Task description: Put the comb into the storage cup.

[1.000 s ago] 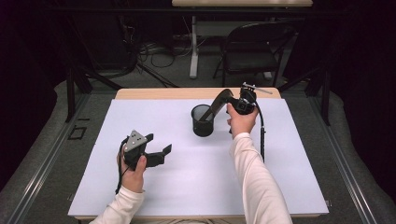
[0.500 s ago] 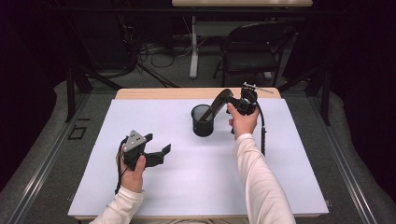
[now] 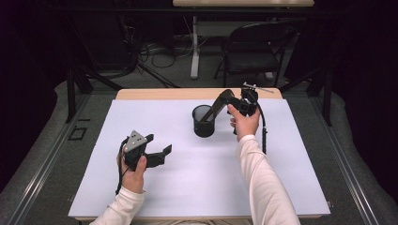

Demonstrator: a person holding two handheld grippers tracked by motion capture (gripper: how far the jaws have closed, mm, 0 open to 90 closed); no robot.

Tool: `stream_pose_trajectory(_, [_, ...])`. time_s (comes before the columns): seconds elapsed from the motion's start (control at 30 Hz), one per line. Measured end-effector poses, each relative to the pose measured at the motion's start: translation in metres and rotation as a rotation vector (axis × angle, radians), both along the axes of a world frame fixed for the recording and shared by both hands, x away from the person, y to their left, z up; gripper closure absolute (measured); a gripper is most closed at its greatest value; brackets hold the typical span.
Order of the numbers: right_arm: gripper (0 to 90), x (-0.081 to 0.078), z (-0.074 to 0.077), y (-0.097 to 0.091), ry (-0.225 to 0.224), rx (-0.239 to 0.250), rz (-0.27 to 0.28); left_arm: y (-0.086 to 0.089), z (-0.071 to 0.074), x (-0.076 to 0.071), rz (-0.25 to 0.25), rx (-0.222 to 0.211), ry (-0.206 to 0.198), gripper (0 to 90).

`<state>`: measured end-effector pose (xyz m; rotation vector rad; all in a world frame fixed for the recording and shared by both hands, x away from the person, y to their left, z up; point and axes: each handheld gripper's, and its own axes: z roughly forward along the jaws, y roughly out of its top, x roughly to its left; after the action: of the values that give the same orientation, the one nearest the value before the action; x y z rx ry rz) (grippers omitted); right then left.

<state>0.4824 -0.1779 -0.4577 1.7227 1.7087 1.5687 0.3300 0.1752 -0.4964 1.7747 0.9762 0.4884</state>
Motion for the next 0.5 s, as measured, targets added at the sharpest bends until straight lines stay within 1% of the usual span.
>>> stream_pose_trajectory(0.07, [41.3, 0.0002, -0.0003, -0.0003, -0.003, -0.003, 0.006, 0.0001, 0.0001, 0.0001, 0.0, -0.001, 0.0, 16.2])
stream_pose_trajectory(0.17, [39.9, -0.0009, 0.0007, -0.0004, -0.013, -0.028, -0.003, 0.0001, 0.0001, 0.0004, 0.002, -0.001, 0.0, 16.2])
stream_pose_trajectory(0.2, [38.9, -0.0011, 0.0007, -0.0005, -0.014, -0.03, 0.0, 0.0, -0.0001, 0.0005, 0.001, -0.001, 0.001, 16.2])
stream_pose_trajectory(0.27, [37.8, -0.0011, 0.0001, -0.0007, -0.003, -0.034, 0.008, -0.0003, -0.0003, 0.0007, 0.001, -0.002, 0.001, 16.2])
stream_pose_trajectory(0.37, [36.5, -0.0014, -0.0002, -0.0006, -0.003, -0.047, 0.007, -0.0006, -0.0004, 0.0011, -0.002, -0.004, 0.0, 16.2])
stream_pose_trajectory(0.5, [32.9, -0.0014, -0.0007, -0.0009, 0.007, -0.044, 0.014, -0.0004, -0.0003, 0.0015, -0.001, -0.002, 0.001, 16.2])
